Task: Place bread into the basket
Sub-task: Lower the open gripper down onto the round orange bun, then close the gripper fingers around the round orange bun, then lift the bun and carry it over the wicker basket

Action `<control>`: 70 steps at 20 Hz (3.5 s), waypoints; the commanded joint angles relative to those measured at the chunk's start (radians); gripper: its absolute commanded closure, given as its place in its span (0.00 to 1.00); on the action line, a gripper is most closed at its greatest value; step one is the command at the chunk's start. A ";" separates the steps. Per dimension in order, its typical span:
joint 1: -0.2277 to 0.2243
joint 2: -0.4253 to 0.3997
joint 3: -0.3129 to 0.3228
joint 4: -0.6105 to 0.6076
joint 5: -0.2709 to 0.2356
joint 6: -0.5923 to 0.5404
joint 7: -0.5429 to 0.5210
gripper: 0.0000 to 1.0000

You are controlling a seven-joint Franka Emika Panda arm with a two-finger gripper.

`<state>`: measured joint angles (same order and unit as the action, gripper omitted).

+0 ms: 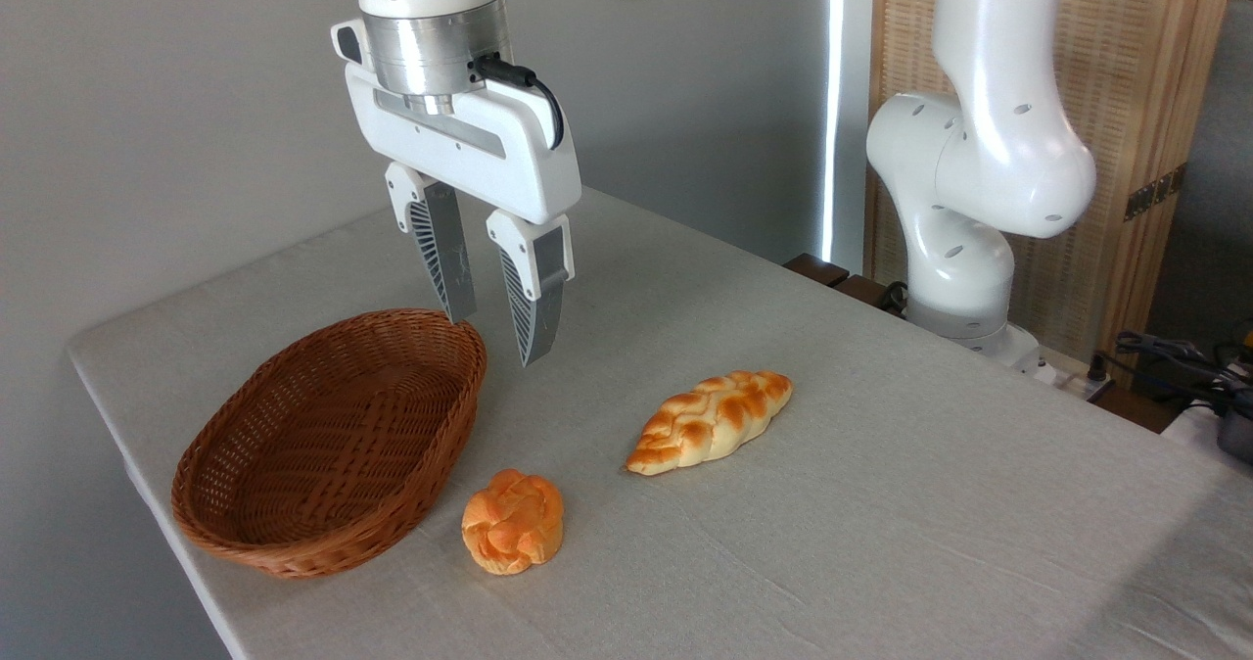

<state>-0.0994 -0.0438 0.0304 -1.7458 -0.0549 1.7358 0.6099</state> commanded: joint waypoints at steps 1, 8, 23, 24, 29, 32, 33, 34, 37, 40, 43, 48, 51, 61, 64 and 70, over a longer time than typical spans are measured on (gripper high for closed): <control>0.047 0.001 -0.032 -0.007 -0.008 -0.038 0.106 0.00; 0.046 -0.010 -0.032 -0.075 -0.002 0.074 0.178 0.00; 0.050 0.024 0.017 -0.373 0.000 0.511 0.376 0.00; 0.050 0.028 0.017 -0.374 0.000 0.518 0.376 0.00; 0.047 0.061 0.011 -0.374 -0.003 0.528 0.375 0.00; 0.047 0.068 0.008 -0.374 -0.006 0.531 0.376 0.05; 0.046 0.071 0.006 -0.374 -0.006 0.531 0.378 0.22; 0.046 0.079 0.003 -0.373 -0.006 0.531 0.378 0.35; 0.046 0.084 0.000 -0.374 -0.008 0.530 0.378 0.52; 0.044 0.087 -0.004 -0.374 -0.010 0.530 0.376 0.77; 0.044 0.087 -0.006 -0.374 -0.010 0.528 0.376 0.79; 0.044 0.087 -0.006 -0.373 -0.011 0.522 0.377 0.82; 0.044 0.085 -0.006 -0.373 -0.011 0.518 0.376 0.89; 0.047 0.036 0.016 -0.247 -0.008 0.323 0.373 0.87; 0.040 0.036 -0.004 -0.140 -0.016 0.234 0.355 0.80; 0.033 0.059 -0.139 -0.101 -0.097 0.312 0.271 0.69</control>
<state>-0.0627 -0.0161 -0.0641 -1.8718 -0.0844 1.9942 0.9094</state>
